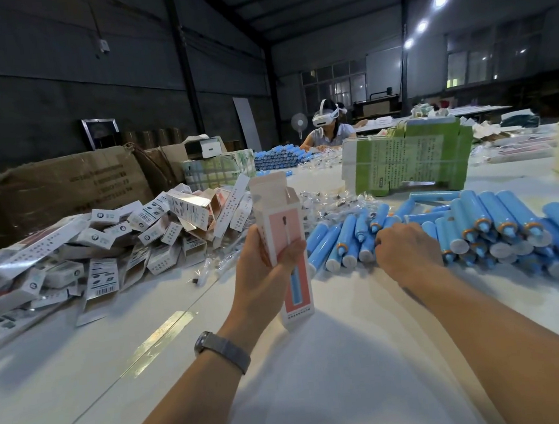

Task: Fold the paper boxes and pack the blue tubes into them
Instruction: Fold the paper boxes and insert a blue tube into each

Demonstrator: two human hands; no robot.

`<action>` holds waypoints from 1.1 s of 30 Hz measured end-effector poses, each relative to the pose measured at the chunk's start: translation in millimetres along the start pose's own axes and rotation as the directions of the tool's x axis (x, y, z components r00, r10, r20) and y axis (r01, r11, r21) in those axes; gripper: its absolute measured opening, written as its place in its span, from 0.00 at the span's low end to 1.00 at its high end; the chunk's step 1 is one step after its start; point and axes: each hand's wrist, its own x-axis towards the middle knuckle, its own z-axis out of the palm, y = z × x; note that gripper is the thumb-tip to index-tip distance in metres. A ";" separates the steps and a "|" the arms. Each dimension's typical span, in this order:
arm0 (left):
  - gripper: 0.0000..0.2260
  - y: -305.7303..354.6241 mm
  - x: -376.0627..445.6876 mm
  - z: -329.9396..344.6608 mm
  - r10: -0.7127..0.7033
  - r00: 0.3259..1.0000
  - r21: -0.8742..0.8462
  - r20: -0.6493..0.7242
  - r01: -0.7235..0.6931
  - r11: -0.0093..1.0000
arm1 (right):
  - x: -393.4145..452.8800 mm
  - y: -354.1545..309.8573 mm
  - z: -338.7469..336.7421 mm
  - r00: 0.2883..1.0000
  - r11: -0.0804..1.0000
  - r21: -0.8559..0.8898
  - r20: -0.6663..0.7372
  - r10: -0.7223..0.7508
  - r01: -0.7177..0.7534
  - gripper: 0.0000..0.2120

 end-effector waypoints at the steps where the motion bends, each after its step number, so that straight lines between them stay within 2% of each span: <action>1: 0.12 -0.3 0.0 0.2 -0.001 1.000 -0.001 -0.003 0.001 1.000 | 0.4 0.4 -0.1 1.000 1.000 0.019 -0.013 0.002 -0.002 0.11; 5: 0.11 -0.9 0.1 0.1 -0.012 1.000 -0.001 -0.008 0.012 1.000 | 1.7 0.1 -3.4 0.996 0.995 0.099 -0.093 -0.005 0.014 0.07; 9: 0.10 -0.7 0.2 -1.9 -0.012 1.000 -0.012 -0.003 0.012 1.000 | 2.7 -11.6 -21.8 0.971 0.970 0.227 -0.238 -0.030 0.086 0.04; 13: 0.10 -0.8 0.9 -8.2 0.029 1.000 0.005 0.012 -0.029 1.000 | 5.7 -20.1 -66.2 0.880 0.927 0.273 -0.463 -0.108 0.258 0.06; 15: 0.11 -1.9 2.3 -12.0 0.057 0.998 0.043 0.014 -0.057 0.997 | 4.8 -23.5 -91.8 0.823 0.889 0.326 -0.561 -0.092 0.321 0.05; 17: 0.12 -3.7 3.7 -15.1 0.088 0.996 0.095 -0.001 -0.087 0.992 | 0.9 -29.3 -116.3 0.768 0.811 0.431 -0.640 -0.035 0.396 0.05; 19: 0.13 -5.7 5.2 -15.7 0.120 0.993 0.166 -0.012 -0.116 0.979 | -4.5 -35.9 -139.7 0.725 0.686 0.557 -0.686 0.062 0.468 0.03; 23: 0.14 -7.7 4.8 -12.2 0.120 0.993 0.184 0.007 -0.119 0.976 | -14.1 -44.9 -174.2 0.744 0.356 0.772 -0.621 0.248 0.526 0.04; 26: 0.13 -8.3 3.7 -12.1 0.128 0.991 0.175 0.033 -0.132 0.976 | -18.7 -46.8 -183.6 0.763 0.226 0.820 -0.572 0.303 0.525 0.07; 28: 0.13 -8.6 2.9 -11.2 0.126 0.990 0.178 0.062 -0.135 0.975 | -20.7 -49.0 -183.4 0.759 0.233 0.815 -0.579 0.300 0.530 0.07; 33: 0.10 -4.1 0.6 -6.2 0.131 0.988 0.236 0.079 -0.146 0.961 | -28.3 -58.0 -167.1 0.693 0.462 0.644 -0.716 0.082 0.610 0.03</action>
